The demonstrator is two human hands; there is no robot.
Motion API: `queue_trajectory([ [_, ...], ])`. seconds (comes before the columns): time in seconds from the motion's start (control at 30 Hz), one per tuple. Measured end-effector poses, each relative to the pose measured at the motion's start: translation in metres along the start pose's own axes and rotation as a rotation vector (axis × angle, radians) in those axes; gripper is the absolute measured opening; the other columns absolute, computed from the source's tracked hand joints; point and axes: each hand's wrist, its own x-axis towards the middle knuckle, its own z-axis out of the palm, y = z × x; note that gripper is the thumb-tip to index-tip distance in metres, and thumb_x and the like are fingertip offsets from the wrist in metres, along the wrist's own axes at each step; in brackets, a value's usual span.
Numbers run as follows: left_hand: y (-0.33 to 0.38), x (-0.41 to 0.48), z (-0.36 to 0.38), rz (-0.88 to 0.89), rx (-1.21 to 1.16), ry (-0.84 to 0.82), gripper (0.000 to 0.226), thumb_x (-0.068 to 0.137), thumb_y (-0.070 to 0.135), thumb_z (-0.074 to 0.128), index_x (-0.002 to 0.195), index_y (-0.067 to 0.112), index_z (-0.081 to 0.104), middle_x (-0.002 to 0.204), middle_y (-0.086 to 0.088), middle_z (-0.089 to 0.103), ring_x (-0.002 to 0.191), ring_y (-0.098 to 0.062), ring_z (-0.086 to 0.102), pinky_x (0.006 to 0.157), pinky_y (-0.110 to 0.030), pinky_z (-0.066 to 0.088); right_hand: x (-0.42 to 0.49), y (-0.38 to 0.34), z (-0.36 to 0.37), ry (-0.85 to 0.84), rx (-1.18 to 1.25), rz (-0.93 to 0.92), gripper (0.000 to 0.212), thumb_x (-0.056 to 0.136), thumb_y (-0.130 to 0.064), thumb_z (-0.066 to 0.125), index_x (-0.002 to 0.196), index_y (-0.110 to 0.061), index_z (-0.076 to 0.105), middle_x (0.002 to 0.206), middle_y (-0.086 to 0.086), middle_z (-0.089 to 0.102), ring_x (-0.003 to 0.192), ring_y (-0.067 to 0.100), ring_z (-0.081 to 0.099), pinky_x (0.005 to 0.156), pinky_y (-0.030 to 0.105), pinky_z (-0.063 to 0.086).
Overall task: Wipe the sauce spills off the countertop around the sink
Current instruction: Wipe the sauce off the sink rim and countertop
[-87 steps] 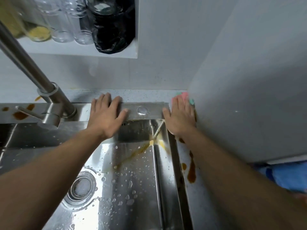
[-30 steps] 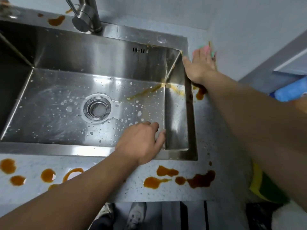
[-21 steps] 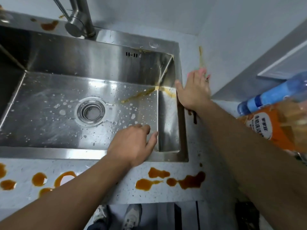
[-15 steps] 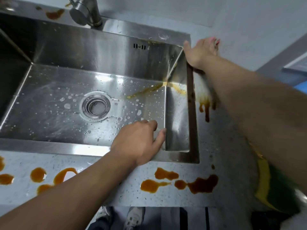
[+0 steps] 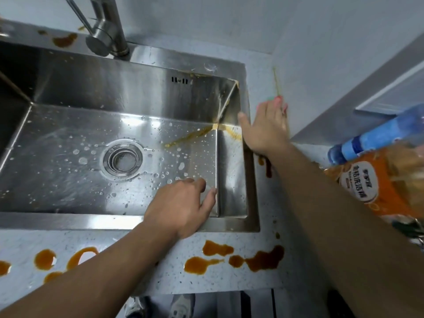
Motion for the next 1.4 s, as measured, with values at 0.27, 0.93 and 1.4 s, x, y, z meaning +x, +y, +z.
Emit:
queue_trajectory([
  [0.27, 0.001, 0.0, -0.004, 0.002, -0.02, 0.018, 0.045, 0.102, 0.056, 0.023, 0.085, 0.027, 0.053, 0.085, 0.003, 0.063, 0.073, -0.02, 0.057, 0.069, -0.038, 0.052, -0.102, 0.012, 0.018, 0.011, 0.064, -0.086, 0.07, 0.106, -0.056, 0.017, 0.165, -0.022, 0.002, 0.172, 0.002, -0.014, 0.157, 0.022, -0.019, 0.127, 0.049, -0.007],
  [0.93, -0.002, 0.0, 0.001, 0.048, -0.016, 0.02, 0.048, 0.104, 0.051, 0.023, 0.079, 0.023, 0.053, 0.076, 0.0, 0.059, 0.067, -0.017, 0.054, 0.061, -0.035, 0.045, -0.117, 0.039, 0.023, -0.069, 0.016, -0.051, 0.067, 0.104, -0.052, 0.006, 0.163, -0.022, -0.006, 0.17, 0.0, -0.021, 0.155, 0.02, -0.024, 0.127, 0.055, -0.002],
  [1.4, -0.002, 0.001, 0.004, 0.053, 0.008, 0.054, 0.046, 0.103, 0.052, 0.023, 0.073, 0.026, 0.046, 0.072, 0.003, 0.056, 0.065, -0.017, 0.052, 0.059, -0.034, 0.036, -0.083, 0.012, 0.018, -0.056, 0.012, -0.17, 0.067, 0.108, -0.052, 0.014, 0.164, -0.021, -0.006, 0.171, -0.001, -0.018, 0.155, 0.017, -0.023, 0.128, 0.047, -0.008],
])
